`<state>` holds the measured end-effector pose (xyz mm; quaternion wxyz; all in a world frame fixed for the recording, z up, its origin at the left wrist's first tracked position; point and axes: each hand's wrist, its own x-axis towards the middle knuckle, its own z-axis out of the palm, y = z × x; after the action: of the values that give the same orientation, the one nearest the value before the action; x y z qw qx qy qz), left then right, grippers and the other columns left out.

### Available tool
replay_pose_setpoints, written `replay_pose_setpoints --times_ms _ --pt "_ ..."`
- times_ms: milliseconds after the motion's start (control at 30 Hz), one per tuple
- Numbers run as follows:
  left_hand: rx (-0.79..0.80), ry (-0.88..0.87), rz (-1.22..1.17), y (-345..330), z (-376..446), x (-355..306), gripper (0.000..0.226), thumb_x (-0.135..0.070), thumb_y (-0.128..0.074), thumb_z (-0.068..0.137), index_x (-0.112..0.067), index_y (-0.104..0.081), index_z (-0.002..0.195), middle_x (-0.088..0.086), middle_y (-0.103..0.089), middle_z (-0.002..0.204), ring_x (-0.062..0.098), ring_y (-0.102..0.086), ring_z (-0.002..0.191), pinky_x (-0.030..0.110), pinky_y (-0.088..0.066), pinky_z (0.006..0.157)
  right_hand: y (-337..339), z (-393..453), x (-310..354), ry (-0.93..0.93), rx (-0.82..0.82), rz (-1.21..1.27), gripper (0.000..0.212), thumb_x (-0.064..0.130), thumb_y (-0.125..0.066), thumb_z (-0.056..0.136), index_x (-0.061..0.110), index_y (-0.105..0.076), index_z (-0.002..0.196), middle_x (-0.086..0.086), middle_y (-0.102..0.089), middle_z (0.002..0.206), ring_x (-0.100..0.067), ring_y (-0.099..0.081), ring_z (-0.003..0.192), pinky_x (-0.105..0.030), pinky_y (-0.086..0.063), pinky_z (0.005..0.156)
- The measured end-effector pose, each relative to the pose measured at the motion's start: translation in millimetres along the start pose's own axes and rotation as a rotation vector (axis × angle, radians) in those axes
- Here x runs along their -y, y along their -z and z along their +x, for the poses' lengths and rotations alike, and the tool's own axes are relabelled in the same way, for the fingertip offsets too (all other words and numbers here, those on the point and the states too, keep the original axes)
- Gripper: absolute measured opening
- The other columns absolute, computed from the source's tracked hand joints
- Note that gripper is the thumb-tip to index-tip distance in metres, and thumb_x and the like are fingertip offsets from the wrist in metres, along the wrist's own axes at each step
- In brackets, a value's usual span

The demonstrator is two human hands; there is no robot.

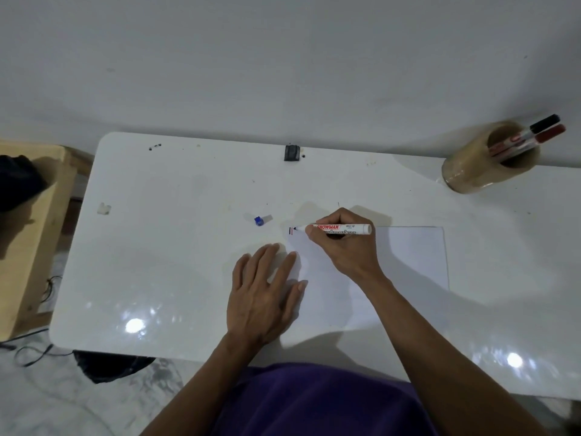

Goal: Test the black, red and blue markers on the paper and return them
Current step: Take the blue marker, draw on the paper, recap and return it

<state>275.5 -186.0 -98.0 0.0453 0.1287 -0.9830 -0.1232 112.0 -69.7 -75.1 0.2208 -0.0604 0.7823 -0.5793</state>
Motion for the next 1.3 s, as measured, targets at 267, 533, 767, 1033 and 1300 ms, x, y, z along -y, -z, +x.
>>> replay_pose_setpoints --times_ms 267,533,767,1033,1300 --pt "-0.018 -0.005 0.004 -0.6 0.1 1.0 0.051 -0.049 -0.055 0.096 -0.018 -0.060 0.136 0.015 -0.058 0.143 0.033 -0.052 0.134 0.052 -0.038 0.112 -1.5 0.5 -0.2 -0.011 -0.004 0.001 0.017 0.009 -0.085 0.079 0.003 -0.070 0.074 -0.007 -0.077 0.075 -0.029 -0.072 0.071 -0.031 -0.055 0.059" --pt "-0.028 -0.005 0.013 -1.3 -0.3 1.2 0.051 -0.049 -0.056 0.095 -0.018 -0.061 0.136 0.016 -0.058 0.143 0.034 -0.053 0.133 0.052 -0.040 0.111 1.1 1.1 0.3 0.012 0.041 -0.050 0.016 0.006 -0.086 0.077 0.003 -0.071 0.072 -0.007 -0.075 0.071 -0.018 -0.067 0.059 -0.023 -0.051 0.054" --pt "-0.030 -0.005 0.006 -2.7 -0.9 1.6 0.052 -0.049 -0.055 0.096 -0.018 -0.060 0.137 0.015 -0.057 0.144 0.033 -0.052 0.134 0.052 -0.038 0.112 2.8 0.3 2.6 -0.025 0.062 -0.034 0.017 0.002 -0.085 0.075 0.003 -0.069 0.070 -0.004 -0.073 0.066 -0.005 -0.060 0.054 -0.019 -0.047 0.051" --pt "-0.035 -0.005 0.007 -2.9 -0.4 1.2 0.052 -0.048 -0.057 0.095 -0.018 -0.060 0.137 0.015 -0.057 0.144 0.033 -0.051 0.135 0.052 -0.038 0.113 3.2 0.3 2.1 -0.032 0.067 -0.049 0.017 0.005 -0.086 0.075 0.005 -0.070 0.070 -0.001 -0.073 0.067 -0.005 -0.061 0.054 -0.021 -0.048 0.052" --pt "-0.109 -0.023 -0.075 -2.8 -0.9 -0.3 0.051 -0.048 -0.052 0.098 -0.018 -0.056 0.138 0.016 -0.059 0.141 0.033 -0.054 0.131 0.051 -0.042 0.109 11.6 1.8 23.1 -0.130 0.052 0.245 0.022 -0.003 -0.081 0.082 0.009 -0.063 0.081 -0.013 -0.076 0.082 -0.024 -0.075 0.072 -0.034 -0.061 0.063"
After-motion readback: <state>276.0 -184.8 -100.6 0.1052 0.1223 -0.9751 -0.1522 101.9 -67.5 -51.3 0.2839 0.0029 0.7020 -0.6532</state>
